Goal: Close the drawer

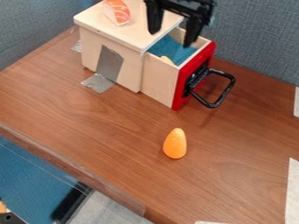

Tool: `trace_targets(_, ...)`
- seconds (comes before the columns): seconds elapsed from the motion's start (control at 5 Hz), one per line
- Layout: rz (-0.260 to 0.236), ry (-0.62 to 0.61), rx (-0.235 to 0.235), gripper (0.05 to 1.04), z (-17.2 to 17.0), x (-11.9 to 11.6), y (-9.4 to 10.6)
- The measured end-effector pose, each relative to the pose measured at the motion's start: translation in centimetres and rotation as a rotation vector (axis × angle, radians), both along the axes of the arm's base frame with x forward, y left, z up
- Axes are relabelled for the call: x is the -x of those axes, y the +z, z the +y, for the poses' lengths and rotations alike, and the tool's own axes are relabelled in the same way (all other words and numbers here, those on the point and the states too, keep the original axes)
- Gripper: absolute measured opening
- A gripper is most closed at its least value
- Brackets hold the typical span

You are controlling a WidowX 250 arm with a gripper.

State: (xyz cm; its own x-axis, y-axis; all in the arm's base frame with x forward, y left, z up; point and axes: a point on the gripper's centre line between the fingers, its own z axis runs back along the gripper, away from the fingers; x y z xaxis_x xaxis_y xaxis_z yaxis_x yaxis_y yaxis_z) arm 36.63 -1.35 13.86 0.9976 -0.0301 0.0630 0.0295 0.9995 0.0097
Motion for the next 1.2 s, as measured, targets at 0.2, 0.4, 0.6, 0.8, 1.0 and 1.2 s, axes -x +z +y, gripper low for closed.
trace_targets(0.2, -0.026, -0.041, -0.076, 1.001, -3.2, 0.5, -1.8)
trace_targets(0.4, -0.046, -0.094, -0.131, 1.001, -8.2, 0.0, -4.7)
trace_targets(0.6, -0.041, -0.127, -0.139, 1.001, -11.3, -0.9, -6.4)
trace_targets(0.8, -0.026, -0.087, -0.146, 1.001, -12.3, -2.7, -7.9)
trace_targets(1.0, -0.013, -0.083, -0.159, 1.001, -13.0, -4.0, -8.2)
trace_targets(1.2, -0.006, -0.076, -0.182, 1.001, -13.0, -5.0, -8.4)
